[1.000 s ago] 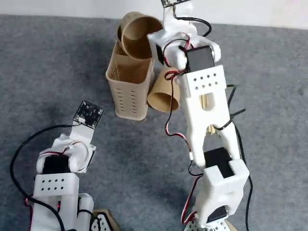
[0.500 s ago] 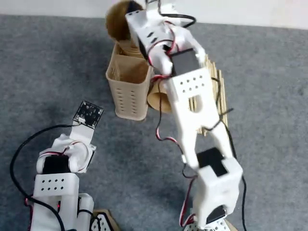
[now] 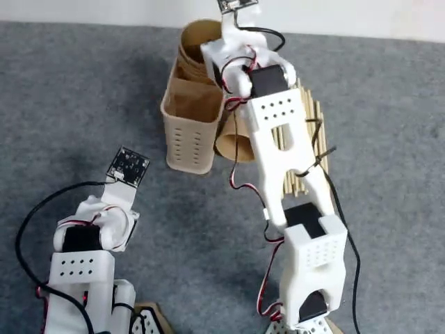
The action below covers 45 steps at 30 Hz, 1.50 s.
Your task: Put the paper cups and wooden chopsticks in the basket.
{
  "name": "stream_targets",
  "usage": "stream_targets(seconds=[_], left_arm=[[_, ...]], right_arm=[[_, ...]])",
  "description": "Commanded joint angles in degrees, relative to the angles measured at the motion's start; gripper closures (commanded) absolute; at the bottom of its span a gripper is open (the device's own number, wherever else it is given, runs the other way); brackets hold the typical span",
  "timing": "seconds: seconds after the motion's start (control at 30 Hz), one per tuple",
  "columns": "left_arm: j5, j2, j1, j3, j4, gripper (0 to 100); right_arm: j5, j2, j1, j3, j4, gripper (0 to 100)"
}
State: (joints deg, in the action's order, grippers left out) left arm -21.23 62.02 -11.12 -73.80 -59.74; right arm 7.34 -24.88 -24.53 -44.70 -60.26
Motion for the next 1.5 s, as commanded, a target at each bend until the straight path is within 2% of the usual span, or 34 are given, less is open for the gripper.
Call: stream_targets(seconds=[0.0, 0.33, 0.43, 0.57, 0.7, 0.83, 0.93, 1.03, 1.2, 1.27, 1.47], left_arm=[[-0.35, 0.84, 0.84, 0.22, 0.88, 86], [-0.35, 0.84, 0.84, 0.22, 0.88, 86], [-0.35, 0.84, 0.75, 0.22, 0.88, 86], [-0.35, 0.84, 0.66, 0.22, 0.88, 86], [-0.35, 0.84, 0.57, 0.22, 0.88, 86], [-0.35, 0.84, 0.57, 0.22, 0.88, 86], [-0.35, 0.84, 0.57, 0.22, 0.88, 86], [-0.35, 0.84, 0.57, 0.22, 0.88, 86], [-0.35, 0.84, 0.57, 0.13, 0.88, 86], [-0.35, 0.84, 0.57, 0.13, 0.88, 86], [-0.35, 0.84, 0.75, 0.13, 0.88, 86]], right_arm=[[-0.44, 3.21, 0.75, -5.05, -3.47, 92.8], [-0.18, 17.36, -6.20, -26.15, -26.95, 92.6], [1.67, 20.79, -6.64, -27.47, -40.75, 92.6], [13.89, 23.16, -0.57, -6.20, -40.57, 92.6], [18.02, 30.46, -1.10, 12.26, -40.13, 92.6], [18.02, 45.93, -2.42, 27.47, -30.99, 92.6], [18.20, 57.19, -2.68, 46.64, -21.05, 92.6], [18.37, 65.63, -1.19, 69.76, -4.62, 92.6], [18.46, 70.46, 0.40, 101.23, 30.55, 89.0], [19.87, 69.76, 0.84, 105.10, 37.14, 83.9], [22.77, 63.08, 1.71, 104.48, 39.60, 82.4]])
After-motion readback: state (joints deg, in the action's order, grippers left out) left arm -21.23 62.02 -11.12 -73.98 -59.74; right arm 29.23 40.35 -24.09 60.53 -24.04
